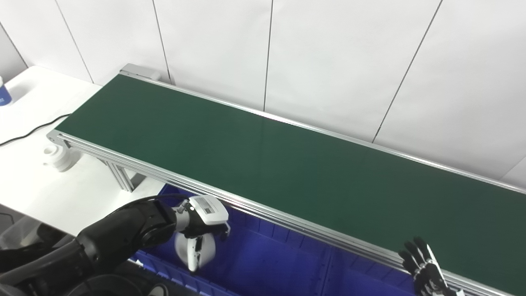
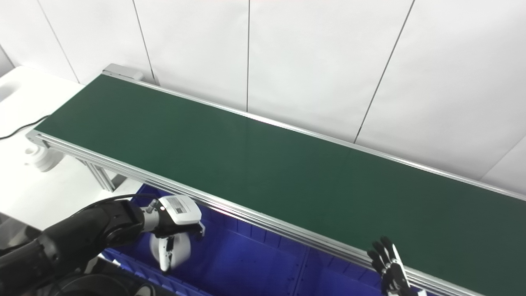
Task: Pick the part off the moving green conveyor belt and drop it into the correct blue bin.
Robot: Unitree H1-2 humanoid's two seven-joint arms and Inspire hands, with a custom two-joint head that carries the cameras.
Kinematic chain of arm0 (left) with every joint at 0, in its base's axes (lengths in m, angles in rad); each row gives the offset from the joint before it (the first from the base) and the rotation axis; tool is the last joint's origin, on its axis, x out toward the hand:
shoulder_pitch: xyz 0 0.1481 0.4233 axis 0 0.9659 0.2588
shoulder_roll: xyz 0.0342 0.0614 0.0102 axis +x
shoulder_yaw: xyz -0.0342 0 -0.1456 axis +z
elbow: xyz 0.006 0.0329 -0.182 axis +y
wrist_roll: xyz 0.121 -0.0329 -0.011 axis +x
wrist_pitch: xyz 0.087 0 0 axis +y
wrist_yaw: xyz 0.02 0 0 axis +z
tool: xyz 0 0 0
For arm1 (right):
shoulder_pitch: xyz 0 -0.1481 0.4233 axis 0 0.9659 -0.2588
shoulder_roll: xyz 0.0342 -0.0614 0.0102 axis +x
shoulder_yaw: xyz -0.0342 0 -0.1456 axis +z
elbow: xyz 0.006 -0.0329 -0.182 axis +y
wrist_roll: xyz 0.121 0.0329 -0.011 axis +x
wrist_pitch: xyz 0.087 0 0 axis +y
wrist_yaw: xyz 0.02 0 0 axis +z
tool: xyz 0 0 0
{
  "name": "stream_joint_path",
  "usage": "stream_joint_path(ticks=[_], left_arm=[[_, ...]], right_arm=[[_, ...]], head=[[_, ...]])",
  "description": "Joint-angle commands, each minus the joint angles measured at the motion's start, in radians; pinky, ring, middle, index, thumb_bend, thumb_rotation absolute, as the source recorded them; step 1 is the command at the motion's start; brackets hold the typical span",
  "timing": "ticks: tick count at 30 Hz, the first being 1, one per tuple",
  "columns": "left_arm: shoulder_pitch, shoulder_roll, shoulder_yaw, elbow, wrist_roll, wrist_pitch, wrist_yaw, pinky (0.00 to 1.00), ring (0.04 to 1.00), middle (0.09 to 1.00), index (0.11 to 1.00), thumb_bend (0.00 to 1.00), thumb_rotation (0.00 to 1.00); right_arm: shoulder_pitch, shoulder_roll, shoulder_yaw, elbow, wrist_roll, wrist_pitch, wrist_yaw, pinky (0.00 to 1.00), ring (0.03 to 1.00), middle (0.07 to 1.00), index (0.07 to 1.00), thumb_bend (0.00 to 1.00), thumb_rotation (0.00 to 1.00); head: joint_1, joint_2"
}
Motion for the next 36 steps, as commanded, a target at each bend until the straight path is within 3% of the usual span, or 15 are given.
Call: stream_joint_path(ticks=[1,5,7,9,12,15,16,17,18,20,21,24,27,32,36], left_arm=[[-0.028,0.036,0.014,-0.062,-0.036,0.025,-0.053,0.85,0.871,0.851,0.820,1.00,0.62],[-0.018,0.032,0.040,-0.128,-0.119,0.038,-0.092,0.80,0.848,0.835,0.818,1.00,0.62],[-0.006,0.029,0.079,-0.209,-0.247,0.069,-0.125,0.77,0.832,0.832,0.827,1.00,0.65],[-0.004,0.024,0.119,-0.313,-0.402,0.149,-0.190,0.70,0.800,0.824,0.824,1.00,0.63],[-0.006,0.006,0.186,-0.446,-0.678,0.349,-0.270,0.70,0.809,0.842,0.840,1.00,0.64],[0.031,-0.030,0.293,-0.542,-0.989,0.459,-0.240,0.76,0.825,0.848,0.845,1.00,0.68],[0.041,-0.033,0.317,-0.552,-1.039,0.467,-0.230,0.76,0.821,0.843,0.843,1.00,0.69],[0.071,-0.064,0.362,-0.561,-1.113,0.457,-0.193,0.76,0.819,0.841,0.842,1.00,0.69],[0.091,-0.086,0.394,-0.565,-1.162,0.450,-0.168,0.77,0.826,0.841,0.843,0.97,0.70],[0.155,-0.183,0.465,-0.576,-1.254,0.440,-0.080,0.76,0.809,0.824,0.832,0.96,0.70],[0.190,-0.253,0.486,-0.590,-1.266,0.439,-0.020,0.75,0.799,0.815,0.826,0.96,0.70],[0.255,-0.386,0.498,-0.610,-1.223,0.414,0.100,0.73,0.770,0.808,0.842,0.91,0.73],[0.307,-0.507,0.465,-0.532,-1.053,0.291,0.221,0.80,0.828,0.862,0.888,0.81,0.74],[0.284,-0.555,0.441,-0.317,-0.921,0.130,0.333,0.90,0.919,0.937,0.939,0.82,0.72],[0.237,-0.563,0.387,-0.205,-0.867,0.050,0.374,0.90,0.947,0.953,0.940,0.83,0.71]], right_arm=[[-0.008,0.005,-0.001,-0.019,0.005,-0.022,-0.004,0.96,0.930,0.946,0.982,0.87,0.97],[-0.008,0.006,0.001,-0.021,0.001,-0.020,-0.005,0.96,0.934,0.947,0.981,0.88,0.97],[-0.006,0.009,0.003,-0.030,-0.006,-0.014,-0.008,0.96,0.933,0.946,0.979,0.87,0.97],[-0.005,0.014,0.007,-0.037,-0.014,-0.009,-0.011,0.96,0.934,0.946,0.980,0.87,0.98],[-0.004,0.023,0.016,-0.041,-0.029,-0.010,-0.015,0.96,0.934,0.948,0.982,0.87,0.98],[-0.005,0.047,0.037,-0.052,-0.063,-0.005,-0.027,0.95,0.928,0.946,0.985,0.85,0.99],[-0.005,0.056,0.044,-0.056,-0.074,-0.002,-0.031,0.95,0.925,0.945,0.985,0.85,0.99],[-0.004,0.070,0.057,-0.061,-0.099,0.007,-0.041,0.95,0.925,0.945,0.984,0.85,0.99],[-0.004,0.079,0.067,-0.064,-0.116,0.014,-0.048,0.95,0.919,0.947,0.983,0.85,1.00],[-0.004,0.114,0.091,-0.069,-0.155,0.034,-0.068,0.94,0.917,0.951,0.982,0.85,1.00],[-0.007,0.137,0.105,-0.065,-0.169,0.044,-0.080,0.94,0.917,0.952,0.982,0.85,0.99],[-0.016,0.186,0.134,-0.048,-0.204,0.064,-0.110,0.95,0.929,0.963,0.978,0.85,0.99],[-0.027,0.228,0.161,-0.030,-0.247,0.078,-0.136,0.96,0.952,0.976,0.977,0.86,1.00],[-0.046,0.261,0.179,-0.003,-0.280,0.075,-0.156,0.98,0.975,0.995,0.988,0.87,1.00],[-0.050,0.267,0.179,0.002,-0.282,0.082,-0.167,1.00,0.987,1.000,0.995,0.86,1.00]], head=[[-0.001,0.000],[-0.003,0.002],[-0.011,0.006],[-0.032,0.014],[-0.080,0.026],[-0.216,0.051],[-0.245,0.054],[-0.336,0.062],[-0.336,0.062],[-0.454,0.064],[-0.528,0.063],[-0.613,0.058],[-0.684,0.058],[-0.765,0.061],[-0.786,0.065]])
